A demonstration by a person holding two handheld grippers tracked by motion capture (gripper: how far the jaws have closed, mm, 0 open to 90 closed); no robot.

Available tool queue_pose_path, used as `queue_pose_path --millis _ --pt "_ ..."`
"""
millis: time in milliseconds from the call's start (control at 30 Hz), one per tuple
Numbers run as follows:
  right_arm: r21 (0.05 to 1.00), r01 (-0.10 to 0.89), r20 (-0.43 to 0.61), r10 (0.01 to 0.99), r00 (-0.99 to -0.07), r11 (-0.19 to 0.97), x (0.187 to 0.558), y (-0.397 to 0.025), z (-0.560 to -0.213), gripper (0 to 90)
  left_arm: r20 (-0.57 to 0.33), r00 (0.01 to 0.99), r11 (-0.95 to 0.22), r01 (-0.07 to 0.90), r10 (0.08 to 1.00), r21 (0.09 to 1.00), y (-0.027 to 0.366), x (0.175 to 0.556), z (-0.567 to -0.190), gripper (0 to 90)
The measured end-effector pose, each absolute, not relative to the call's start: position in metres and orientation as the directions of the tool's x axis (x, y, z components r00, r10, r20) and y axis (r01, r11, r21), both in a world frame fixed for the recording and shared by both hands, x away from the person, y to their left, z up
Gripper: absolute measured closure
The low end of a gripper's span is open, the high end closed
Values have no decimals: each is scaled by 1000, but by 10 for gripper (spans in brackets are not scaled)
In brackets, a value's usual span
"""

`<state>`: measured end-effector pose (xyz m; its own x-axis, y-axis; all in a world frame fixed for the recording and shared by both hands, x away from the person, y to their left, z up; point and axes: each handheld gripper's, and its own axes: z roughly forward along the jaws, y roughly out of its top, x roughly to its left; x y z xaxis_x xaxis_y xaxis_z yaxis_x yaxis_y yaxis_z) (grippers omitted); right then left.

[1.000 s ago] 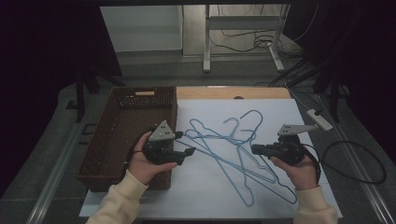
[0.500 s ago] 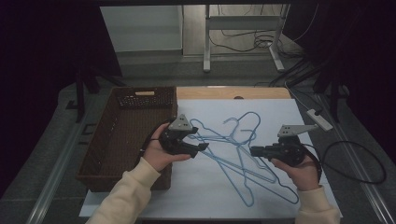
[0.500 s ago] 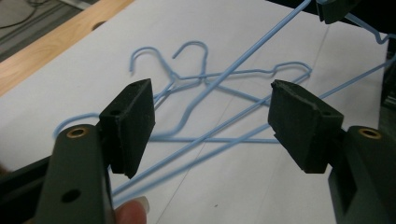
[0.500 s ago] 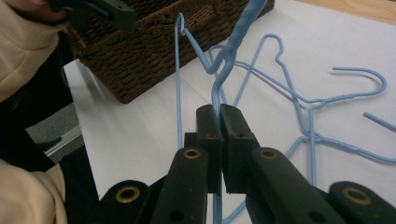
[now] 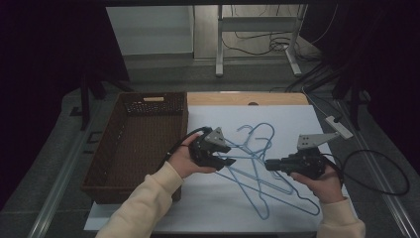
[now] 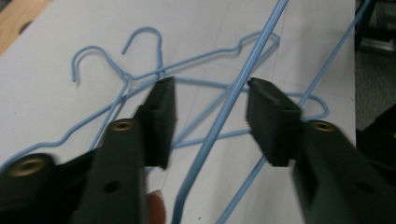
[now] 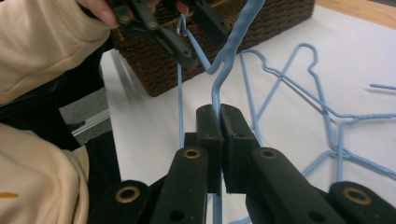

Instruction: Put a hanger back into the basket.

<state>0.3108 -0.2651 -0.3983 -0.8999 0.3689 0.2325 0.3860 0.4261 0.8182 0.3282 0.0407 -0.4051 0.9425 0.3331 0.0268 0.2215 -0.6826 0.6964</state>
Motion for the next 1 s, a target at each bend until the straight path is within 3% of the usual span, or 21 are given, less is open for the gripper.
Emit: queue_pose_path --millis 67,333,533,700,833,1000 --pt "817 384 232 364 -902 430 311 -265 -399 877 27 947 -698 217 321 683 41 327 -405 714" --pt "831 381 199 425 -883 404 316 -265 -403 861 46 965 -726 161 257 668 41 313 -400 857" --pt "851 367 182 445 -877 376 315 -264 -404 786 52 959 -706 167 277 688 46 305 -392 861" --pt "895 319 151 461 -875 312 311 -265 -398 657 42 947 -667 193 319 720 54 299 -384 863" --pt "924 285 124 506 -853 254 309 -271 -394 502 24 929 -626 229 369 746 68 299 -380 864" --pt "935 276 107 565 -818 223 310 -277 -396 409 3 901 -591 282 434 755 84 300 -379 864"
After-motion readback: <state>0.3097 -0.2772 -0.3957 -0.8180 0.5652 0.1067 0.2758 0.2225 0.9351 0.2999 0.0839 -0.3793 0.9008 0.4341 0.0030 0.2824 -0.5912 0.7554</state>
